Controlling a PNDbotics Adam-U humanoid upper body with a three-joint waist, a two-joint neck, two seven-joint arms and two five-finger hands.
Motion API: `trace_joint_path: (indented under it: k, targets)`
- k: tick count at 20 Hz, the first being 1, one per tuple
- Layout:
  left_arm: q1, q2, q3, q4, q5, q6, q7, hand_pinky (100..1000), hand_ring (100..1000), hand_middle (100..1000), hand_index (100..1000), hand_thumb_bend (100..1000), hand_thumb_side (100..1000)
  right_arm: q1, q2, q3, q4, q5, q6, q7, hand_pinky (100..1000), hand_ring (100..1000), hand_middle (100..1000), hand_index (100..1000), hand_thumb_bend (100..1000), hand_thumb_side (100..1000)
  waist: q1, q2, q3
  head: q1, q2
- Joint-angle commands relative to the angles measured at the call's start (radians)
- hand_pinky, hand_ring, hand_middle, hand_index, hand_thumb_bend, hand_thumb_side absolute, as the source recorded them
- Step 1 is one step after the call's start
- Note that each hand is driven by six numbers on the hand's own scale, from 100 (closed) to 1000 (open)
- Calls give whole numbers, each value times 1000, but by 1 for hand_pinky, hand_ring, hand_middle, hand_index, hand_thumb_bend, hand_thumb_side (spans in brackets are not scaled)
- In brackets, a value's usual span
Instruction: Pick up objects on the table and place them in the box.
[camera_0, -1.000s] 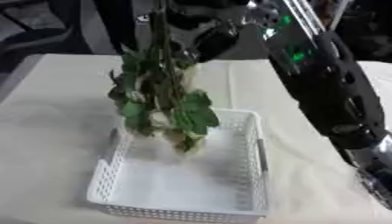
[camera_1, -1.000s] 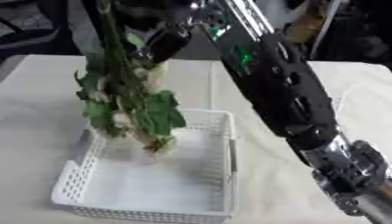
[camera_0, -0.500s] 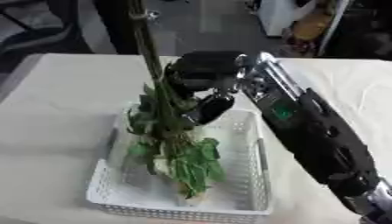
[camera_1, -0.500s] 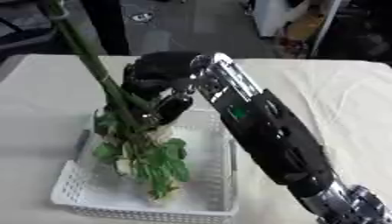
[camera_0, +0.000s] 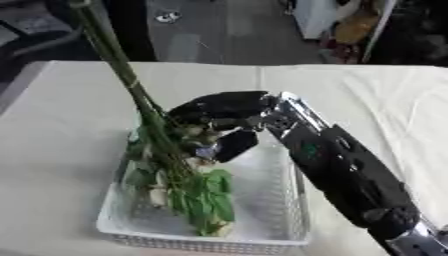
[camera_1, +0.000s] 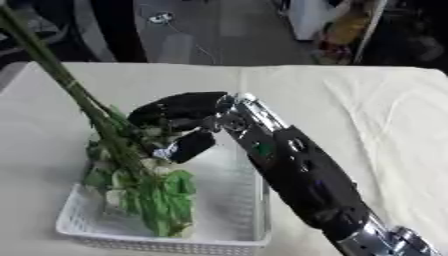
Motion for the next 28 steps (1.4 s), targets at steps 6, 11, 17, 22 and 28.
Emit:
trace_joint_path:
  k: [6, 11, 17, 22, 28]
  targets:
    - [-7, 20, 8, -14, -1, 2, 1, 575, 685, 616, 829, 100, 749, 6, -194, -189, -135, -323, 2, -187, 728, 759, 741, 790, 100, 455, 6, -12, -7, 29, -1]
    - [-2, 22, 10, -14, -3, 4, 5, 575, 687, 616, 830, 100, 750, 74, -280, -355, -176, -353, 100, -418, 785, 821, 801, 838, 100, 484, 6, -10, -15, 50, -1]
    - [4, 26, 17, -14, -9, 7, 12, 575, 687, 612, 829, 100, 749, 229, -271, -529, -292, -332, 221, -582, 763, 807, 782, 802, 100, 602, 12, -7, -29, 76, -1]
    - [10, 29, 23, -14, -16, 9, 19, 575, 687, 609, 829, 100, 748, 359, -223, -582, -399, -327, 266, -647, 745, 793, 770, 787, 100, 627, 17, -4, -43, 84, -1]
    - [16, 27, 27, -14, -20, 10, 26, 575, 688, 610, 829, 100, 748, 418, -137, -629, -411, -306, 313, -688, 714, 776, 754, 770, 100, 657, 25, 0, -55, 84, -1]
